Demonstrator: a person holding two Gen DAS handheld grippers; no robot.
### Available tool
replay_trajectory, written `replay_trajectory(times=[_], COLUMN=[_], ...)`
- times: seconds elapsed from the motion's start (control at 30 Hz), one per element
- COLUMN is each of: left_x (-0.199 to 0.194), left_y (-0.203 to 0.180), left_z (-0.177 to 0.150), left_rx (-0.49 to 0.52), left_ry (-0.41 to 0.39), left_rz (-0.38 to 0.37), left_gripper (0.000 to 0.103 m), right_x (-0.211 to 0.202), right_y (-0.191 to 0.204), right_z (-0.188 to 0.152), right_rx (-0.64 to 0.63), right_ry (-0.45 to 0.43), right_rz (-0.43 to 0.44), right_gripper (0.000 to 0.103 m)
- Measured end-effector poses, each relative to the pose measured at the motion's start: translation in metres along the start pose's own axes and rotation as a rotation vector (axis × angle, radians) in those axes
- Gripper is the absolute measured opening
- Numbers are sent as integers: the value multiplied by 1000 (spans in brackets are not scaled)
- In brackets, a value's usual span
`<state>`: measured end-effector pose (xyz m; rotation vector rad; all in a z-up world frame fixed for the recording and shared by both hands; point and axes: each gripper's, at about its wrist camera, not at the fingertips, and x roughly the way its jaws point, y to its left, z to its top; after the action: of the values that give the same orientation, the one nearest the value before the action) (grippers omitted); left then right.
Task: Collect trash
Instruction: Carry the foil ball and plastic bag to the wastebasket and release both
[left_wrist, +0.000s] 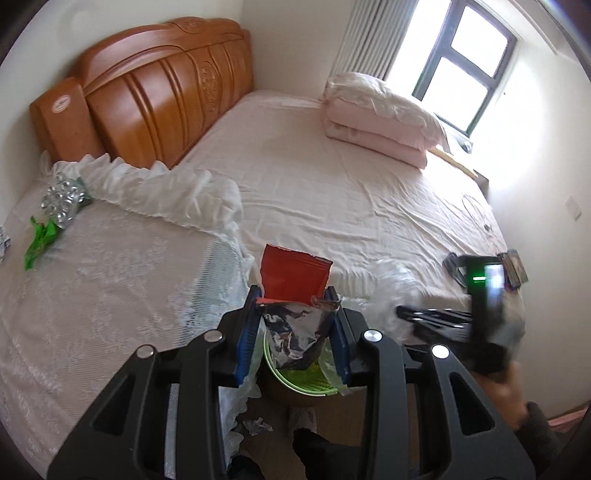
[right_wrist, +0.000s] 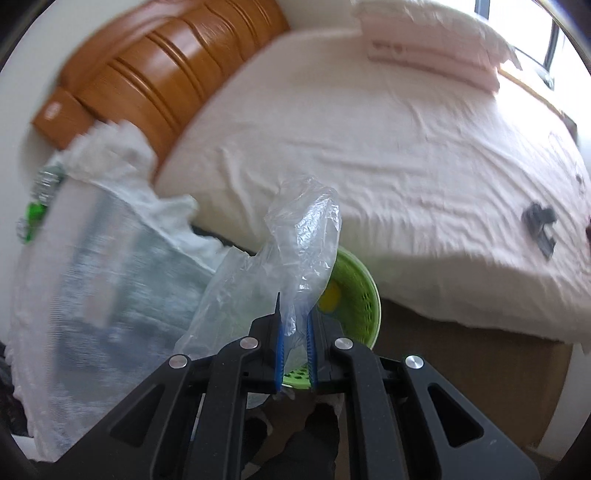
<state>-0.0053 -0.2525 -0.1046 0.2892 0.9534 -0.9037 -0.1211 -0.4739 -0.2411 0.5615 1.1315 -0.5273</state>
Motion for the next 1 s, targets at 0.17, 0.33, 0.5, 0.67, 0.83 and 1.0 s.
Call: replay_trajectory(times=[0.17, 0.33, 0.5, 0.67, 0.83, 1.0], left_x=[5, 6, 10, 18, 51, 94], left_y=[-9, -9, -13, -22, -45, -66], left_z=[-4, -5, -6, -5, -7, -15], left_rx=[27, 38, 43, 73, 126, 158], left_ry=[25, 35, 43, 54, 102, 172], left_rz=[4, 12, 11, -10, -51, -83], left_gripper=[34, 34, 34, 34, 37, 48], right_x=[68, 75, 49, 2, -57, -96], right_y=[-18, -21, -16, -20, -44, -73], right_z=[-6, -5, 5, 14, 13, 11], right_rx=[42, 83, 65, 93, 159, 201], right_ry=[123, 138, 88, 6, -93, -150], right_rz=[-18, -6, -3, 20, 18, 5], right_gripper=[10, 61, 83, 95, 100, 101])
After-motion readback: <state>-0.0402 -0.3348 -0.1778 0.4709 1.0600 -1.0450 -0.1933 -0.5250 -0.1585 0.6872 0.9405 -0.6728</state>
